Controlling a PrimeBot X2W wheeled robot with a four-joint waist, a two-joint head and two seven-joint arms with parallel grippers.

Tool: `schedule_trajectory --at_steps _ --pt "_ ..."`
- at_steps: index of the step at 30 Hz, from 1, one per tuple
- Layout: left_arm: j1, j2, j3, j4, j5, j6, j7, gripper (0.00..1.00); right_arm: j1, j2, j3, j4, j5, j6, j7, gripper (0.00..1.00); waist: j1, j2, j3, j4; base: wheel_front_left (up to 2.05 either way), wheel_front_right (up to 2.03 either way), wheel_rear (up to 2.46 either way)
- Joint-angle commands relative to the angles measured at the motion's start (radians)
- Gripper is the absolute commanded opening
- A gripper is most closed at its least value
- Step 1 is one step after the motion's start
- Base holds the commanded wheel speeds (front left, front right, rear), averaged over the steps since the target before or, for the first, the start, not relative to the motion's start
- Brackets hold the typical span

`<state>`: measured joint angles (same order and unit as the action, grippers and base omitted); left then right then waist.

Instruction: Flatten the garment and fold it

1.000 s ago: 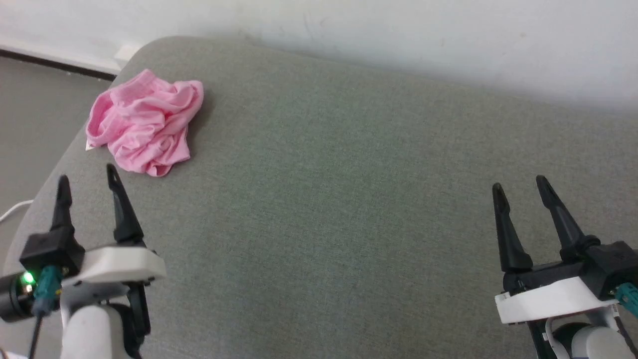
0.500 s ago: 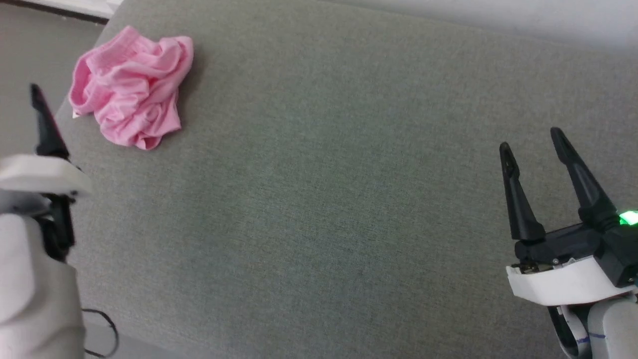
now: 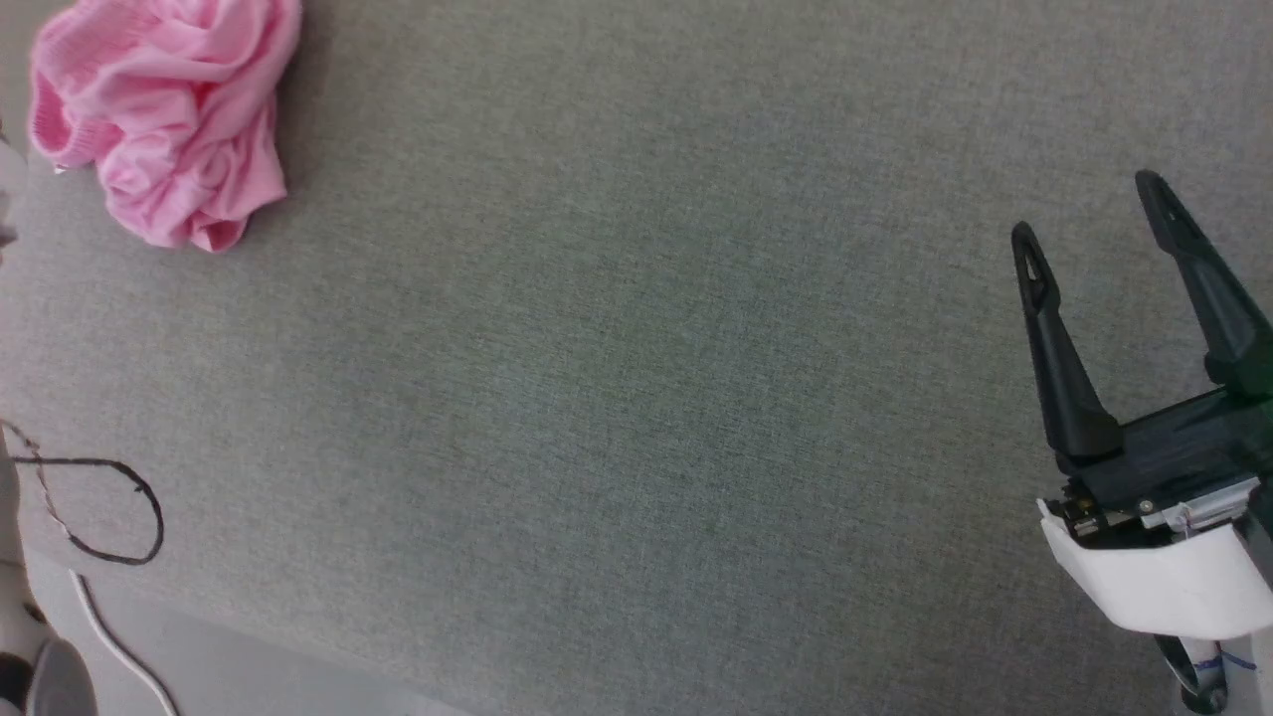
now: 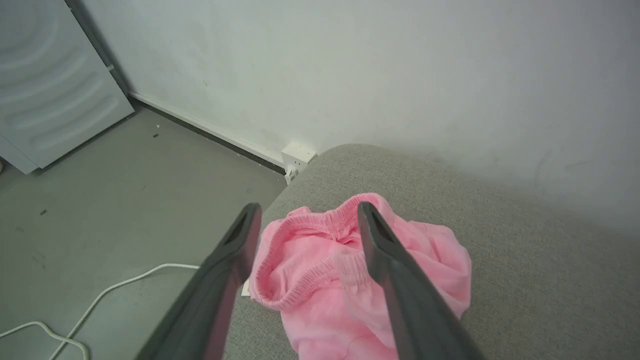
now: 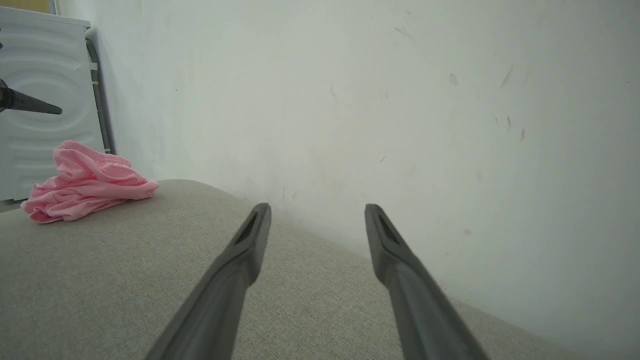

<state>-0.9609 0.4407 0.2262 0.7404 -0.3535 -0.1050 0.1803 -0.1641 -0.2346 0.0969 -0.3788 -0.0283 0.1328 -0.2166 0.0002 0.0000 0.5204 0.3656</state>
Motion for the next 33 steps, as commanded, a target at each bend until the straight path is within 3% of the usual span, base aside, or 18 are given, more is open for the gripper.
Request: schedule_trajectory --at_steps 1,5,12,17,23,24,33 --pt "-0.040 0.008 -0.019 0.016 -0.033 -0.007 0.036 1.00 -0.020 -0.009 0.001 -0.019 -0.009 -0.002 -0.011 1.00 -0.0002 0.0000 0.069 -0.008 0.00 0.00 0.00" --pt "-0.100 0.045 -0.101 0.003 -0.178 -0.012 0.236 1.00 -0.042 -0.024 0.010 -0.057 -0.019 -0.002 -0.020 1.00 -0.0002 0.0000 0.122 -0.013 0.00 0.00 0.00" --pt "-0.133 0.161 -0.258 -0.018 -0.313 -0.020 0.503 1.00 -0.077 -0.040 0.021 -0.115 -0.034 -0.002 -0.034 1.00 -0.0002 0.0000 0.217 -0.019 0.00 0.00 0.00" --pt "-0.144 0.194 -0.338 0.022 -0.359 -0.025 0.570 1.00 -0.100 -0.050 0.027 -0.138 -0.041 -0.002 -0.045 1.00 -0.0002 0.0000 0.267 -0.013 0.00 0.00 0.00" --pt "-0.118 0.173 -0.416 0.060 -0.383 -0.026 0.567 1.00 -0.112 -0.048 0.024 -0.131 -0.038 -0.002 -0.045 1.00 -0.0002 0.0000 0.264 -0.018 0.00 0.00 0.00" --pt "-0.115 0.176 -0.429 0.066 -0.387 -0.026 0.569 0.00 -0.113 -0.047 0.025 -0.129 -0.037 -0.002 -0.045 1.00 -0.0002 0.0000 0.259 -0.019 0.00 0.00 0.00" --pt "-0.159 0.260 -0.493 0.044 -0.394 -0.026 0.476 0.00 -0.099 -0.005 0.014 -0.087 -0.023 -0.002 -0.045 1.00 -0.0002 0.0000 0.166 -0.029 0.00 0.00 0.00"
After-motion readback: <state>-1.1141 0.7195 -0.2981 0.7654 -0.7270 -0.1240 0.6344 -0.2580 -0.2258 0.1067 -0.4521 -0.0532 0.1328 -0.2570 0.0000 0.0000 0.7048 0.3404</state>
